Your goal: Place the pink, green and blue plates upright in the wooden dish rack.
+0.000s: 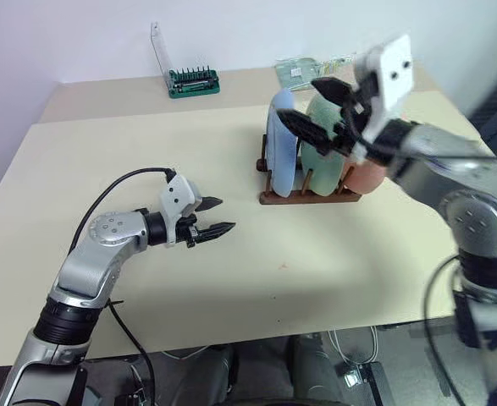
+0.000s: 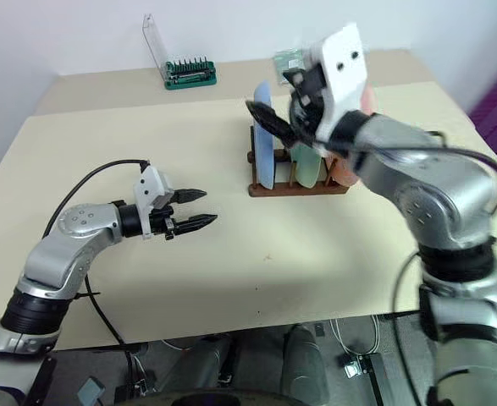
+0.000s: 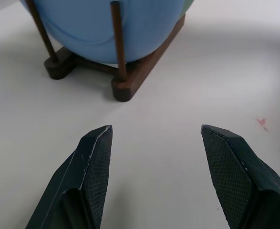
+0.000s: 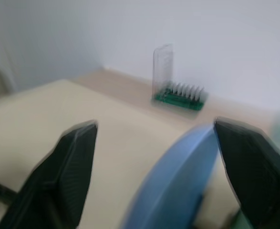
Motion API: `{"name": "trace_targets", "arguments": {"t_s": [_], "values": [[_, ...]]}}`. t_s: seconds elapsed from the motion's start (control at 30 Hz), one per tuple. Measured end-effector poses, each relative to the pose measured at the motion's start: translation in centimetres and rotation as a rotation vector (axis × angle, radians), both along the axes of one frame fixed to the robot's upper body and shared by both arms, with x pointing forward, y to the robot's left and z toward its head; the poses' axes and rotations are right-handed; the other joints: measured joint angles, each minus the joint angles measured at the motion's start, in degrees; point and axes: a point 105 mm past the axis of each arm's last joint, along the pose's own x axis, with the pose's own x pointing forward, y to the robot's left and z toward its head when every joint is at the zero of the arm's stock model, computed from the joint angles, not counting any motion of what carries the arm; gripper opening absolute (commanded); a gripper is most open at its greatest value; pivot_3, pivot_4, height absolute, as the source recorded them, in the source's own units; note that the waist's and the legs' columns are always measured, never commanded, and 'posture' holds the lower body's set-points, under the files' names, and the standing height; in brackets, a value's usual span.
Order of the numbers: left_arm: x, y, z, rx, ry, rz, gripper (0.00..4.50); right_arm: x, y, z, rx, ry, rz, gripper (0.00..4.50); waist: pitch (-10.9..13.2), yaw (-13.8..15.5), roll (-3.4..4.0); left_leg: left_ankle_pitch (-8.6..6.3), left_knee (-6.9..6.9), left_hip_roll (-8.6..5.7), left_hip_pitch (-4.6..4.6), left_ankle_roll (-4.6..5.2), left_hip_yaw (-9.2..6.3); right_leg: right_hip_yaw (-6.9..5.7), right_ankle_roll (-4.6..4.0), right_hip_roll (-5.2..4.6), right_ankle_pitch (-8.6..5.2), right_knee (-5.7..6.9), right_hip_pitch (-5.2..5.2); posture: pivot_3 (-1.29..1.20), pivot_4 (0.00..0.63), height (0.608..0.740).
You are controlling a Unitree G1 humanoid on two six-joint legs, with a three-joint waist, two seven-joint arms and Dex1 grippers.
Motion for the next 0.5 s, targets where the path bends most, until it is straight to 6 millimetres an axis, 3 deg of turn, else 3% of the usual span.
{"name": "trace_targets", "arguments": {"t_s": [0.1,0.2,0.3,0.4,0.5], "values": [[0.2,0.4,-0.1,0.006,-0.004,0.025,3.04,-2.1,-3.1,-2.7,-0.040,0.077,0.030,3.92,0.00,0.39,-0.04,-0.04,0.07,0.00,0.04,0.06,0.04,0.00,0.04,-0.03,0.03,-0.06,0.10,0.00,0.150,0.740],[0.4,1.6,-0.8,-0.001,0.011,0.086,3.04,-4.5,-9.2,-6.9,-0.061,0.252,-0.082,3.92,-0.03,1.42,-0.03,-0.04,0.08,0.00,0.08,0.08,0.05,0.02,0.05,-0.02,0.04,-0.05,0.15,0.00,0.150,0.740],[0.7,3.5,-2.2,-0.013,0.054,0.164,3.04,-6.7,-13.3,-10.9,-0.093,0.397,-0.211,3.92,-0.04,1.18,0.00,-0.12,0.08,0.03,0.19,0.22,0.13,0.06,0.05,-0.01,0.05,0.00,0.19,0.00,0.150,0.740],[1.0,3.6,-2.6,-0.035,0.057,0.194,3.04,-7.3,-14.6,-12.0,-0.137,0.401,-0.257,3.92,-0.04,0.75,0.03,-0.19,0.09,0.07,0.35,0.33,0.25,0.15,0.07,0.00,0.07,0.02,0.28,0.00,0.150,0.740],[0.9,3.9,-2.9,-0.036,0.062,0.204,3.04,-6.8,-15.4,-12.1,-0.147,0.350,-0.294,3.92,-0.04,0.90,-0.01,-0.20,0.07,0.10,0.54,0.32,0.24,0.14,0.07,0.02,0.06,0.01,0.47,0.00,0.150,0.740]]}}
